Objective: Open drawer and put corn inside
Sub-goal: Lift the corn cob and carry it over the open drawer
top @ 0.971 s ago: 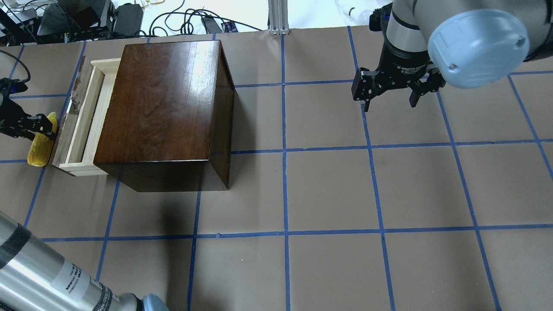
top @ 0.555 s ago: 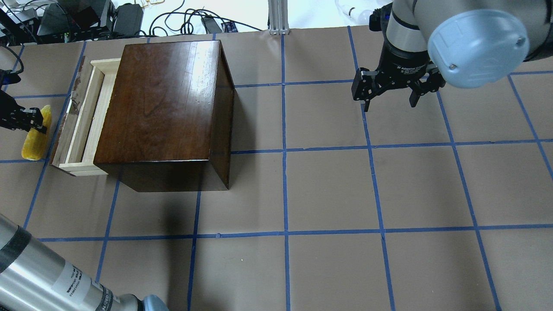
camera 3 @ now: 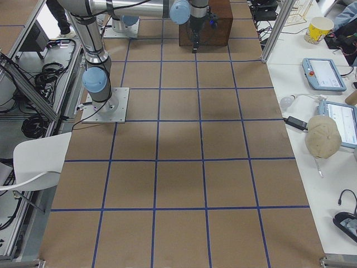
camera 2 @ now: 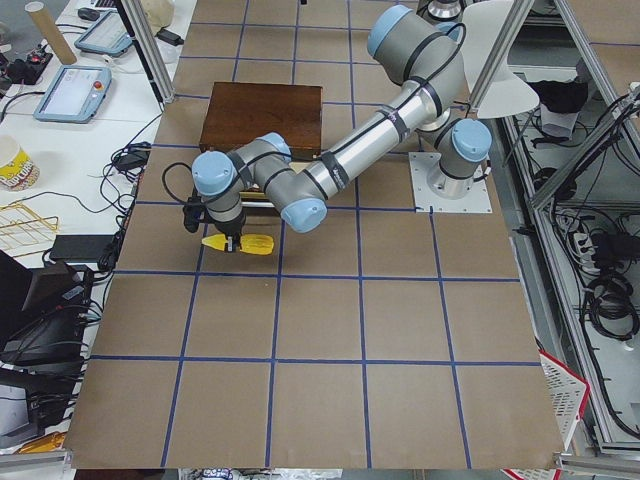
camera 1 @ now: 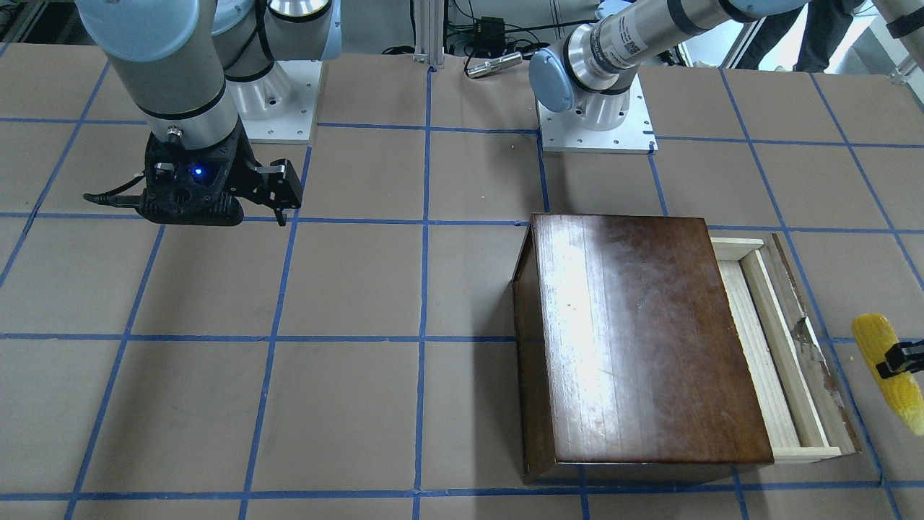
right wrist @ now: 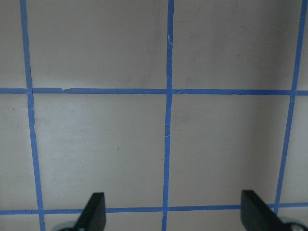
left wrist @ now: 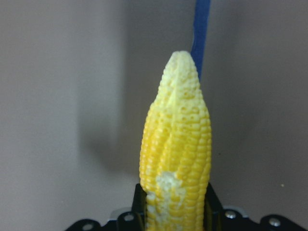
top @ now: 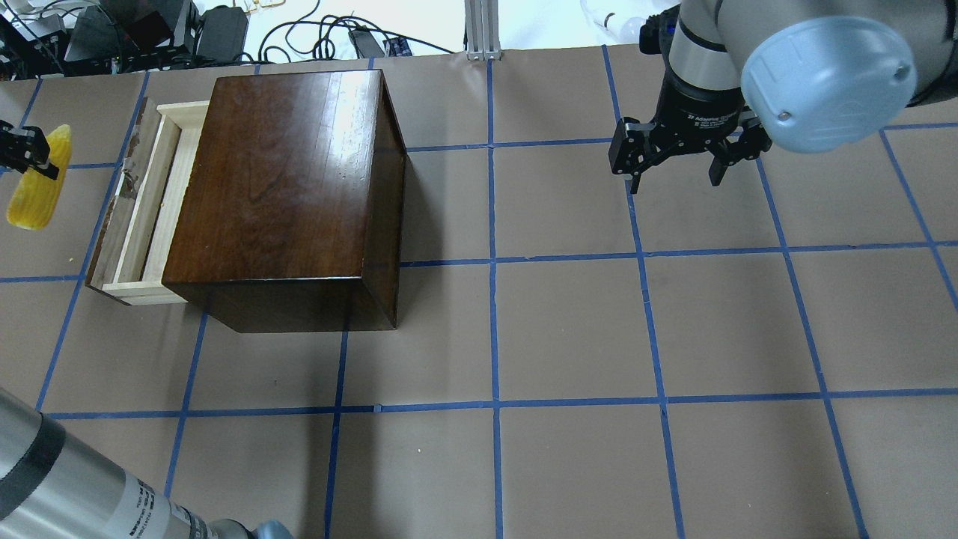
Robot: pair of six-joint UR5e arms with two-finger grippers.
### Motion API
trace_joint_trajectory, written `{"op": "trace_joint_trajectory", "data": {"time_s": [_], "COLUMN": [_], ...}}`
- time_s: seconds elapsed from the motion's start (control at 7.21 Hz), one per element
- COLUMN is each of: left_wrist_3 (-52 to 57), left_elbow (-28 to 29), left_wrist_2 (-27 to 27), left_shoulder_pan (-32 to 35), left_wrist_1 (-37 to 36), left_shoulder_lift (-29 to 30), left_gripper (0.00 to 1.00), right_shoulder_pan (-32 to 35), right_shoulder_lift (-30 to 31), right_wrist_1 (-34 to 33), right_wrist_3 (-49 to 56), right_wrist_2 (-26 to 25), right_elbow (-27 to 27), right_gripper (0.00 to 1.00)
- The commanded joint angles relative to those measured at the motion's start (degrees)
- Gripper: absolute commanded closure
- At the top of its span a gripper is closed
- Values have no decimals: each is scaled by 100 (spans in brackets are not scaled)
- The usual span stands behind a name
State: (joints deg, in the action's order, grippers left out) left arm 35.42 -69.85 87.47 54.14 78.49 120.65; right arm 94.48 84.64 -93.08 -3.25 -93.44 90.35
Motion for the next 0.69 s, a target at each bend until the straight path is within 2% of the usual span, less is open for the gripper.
{"op": "trace_joint_trajectory", "data": {"time_s": [0.0, 0.28, 0.55], "left_wrist_3": [-9, -70, -157], "left_elbow": [375, 341, 271], "left_wrist_2": [-2, -80, -116], "left_shoulder_pan": [376, 850, 1203], "left_wrist_1": [700, 922, 949], "left_shoulder_lift": [-505, -753, -605], "left_gripper": [99, 99, 99], "right_shoulder_pan": [0, 0, 0], "right_shoulder_lift": [-9, 0, 0], "right_wrist_1": [1, 1, 1], "right_wrist_3": [0, 0, 0], "right_wrist_2": [1, 1, 1], "right_elbow": [0, 0, 0], "right_gripper": [0, 0, 0]}}
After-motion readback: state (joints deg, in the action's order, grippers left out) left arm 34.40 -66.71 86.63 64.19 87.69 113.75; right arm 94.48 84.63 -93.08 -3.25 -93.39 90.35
